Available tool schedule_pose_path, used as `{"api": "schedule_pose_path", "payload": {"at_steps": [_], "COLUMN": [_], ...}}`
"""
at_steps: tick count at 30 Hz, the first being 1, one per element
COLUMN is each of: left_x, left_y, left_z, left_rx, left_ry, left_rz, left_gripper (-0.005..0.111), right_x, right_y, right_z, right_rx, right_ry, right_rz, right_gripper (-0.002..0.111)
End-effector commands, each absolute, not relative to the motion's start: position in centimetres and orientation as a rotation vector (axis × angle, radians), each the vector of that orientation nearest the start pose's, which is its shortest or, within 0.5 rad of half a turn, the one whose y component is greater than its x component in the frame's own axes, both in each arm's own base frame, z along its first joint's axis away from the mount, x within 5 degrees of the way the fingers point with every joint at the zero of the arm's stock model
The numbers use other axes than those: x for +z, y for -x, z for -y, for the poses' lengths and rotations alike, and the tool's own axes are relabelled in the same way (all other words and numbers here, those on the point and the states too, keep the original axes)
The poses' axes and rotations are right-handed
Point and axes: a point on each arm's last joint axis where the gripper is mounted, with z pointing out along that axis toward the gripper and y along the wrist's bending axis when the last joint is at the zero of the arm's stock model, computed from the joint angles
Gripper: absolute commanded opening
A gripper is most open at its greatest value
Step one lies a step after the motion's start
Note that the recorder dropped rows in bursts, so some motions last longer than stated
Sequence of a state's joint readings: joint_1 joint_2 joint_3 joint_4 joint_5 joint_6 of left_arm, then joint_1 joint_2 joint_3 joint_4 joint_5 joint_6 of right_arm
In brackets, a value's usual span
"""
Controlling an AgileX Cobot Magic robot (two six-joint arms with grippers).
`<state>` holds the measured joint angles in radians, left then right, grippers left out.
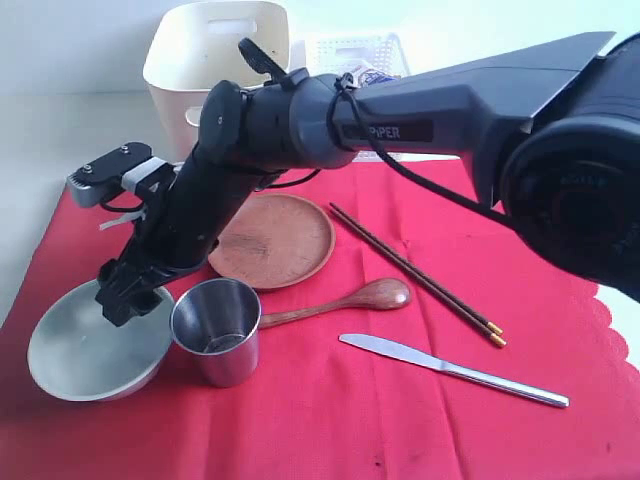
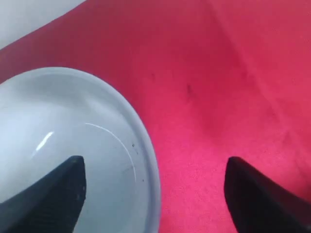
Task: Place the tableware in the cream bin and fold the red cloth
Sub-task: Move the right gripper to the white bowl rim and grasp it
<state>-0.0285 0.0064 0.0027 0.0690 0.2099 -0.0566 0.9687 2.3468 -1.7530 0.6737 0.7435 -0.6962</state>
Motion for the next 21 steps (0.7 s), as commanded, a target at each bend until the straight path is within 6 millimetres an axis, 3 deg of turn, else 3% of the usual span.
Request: {"api": "schedule_pose_path", "payload": {"at_steps": [1,4,11,16,21], "left_x": [19.4,19.4,19.4,19.4,19.4], "left_y": [-5.6,-5.6,-5.6,-5.6,-5.6], "left_z": [0.1,0.1,0.1,0.1,0.1], "left_rx": [-0.006,-0.006,-0.006,-0.006,-0.006], "left_ry": [-0.025,-0.025,-0.025,-0.025,-0.025], "left_rz": [-1.69,-1.69,-1.69,-1.69,-1.69], "left_gripper": [0.001,0.001,0.001,0.001,0.001], "right_x": [11.5,11.5,11.5,12.2,14.9], "right_y": [-24.3,-24.4,-24.4,-24.4,-24.4], "right_z": [-42.8,-42.9,-42.9,-42.9,-42.8], "right_rx": [0.814,0.811,0.808,0.814,0.823], "right_ry": [1.64,1.628,1.624,1.619,1.598], "right_rz": [-2.271,-2.266,-2.265,-2.253,-2.197], "right_gripper": [0.058,0.034,0.002,0.0,0.0]}}
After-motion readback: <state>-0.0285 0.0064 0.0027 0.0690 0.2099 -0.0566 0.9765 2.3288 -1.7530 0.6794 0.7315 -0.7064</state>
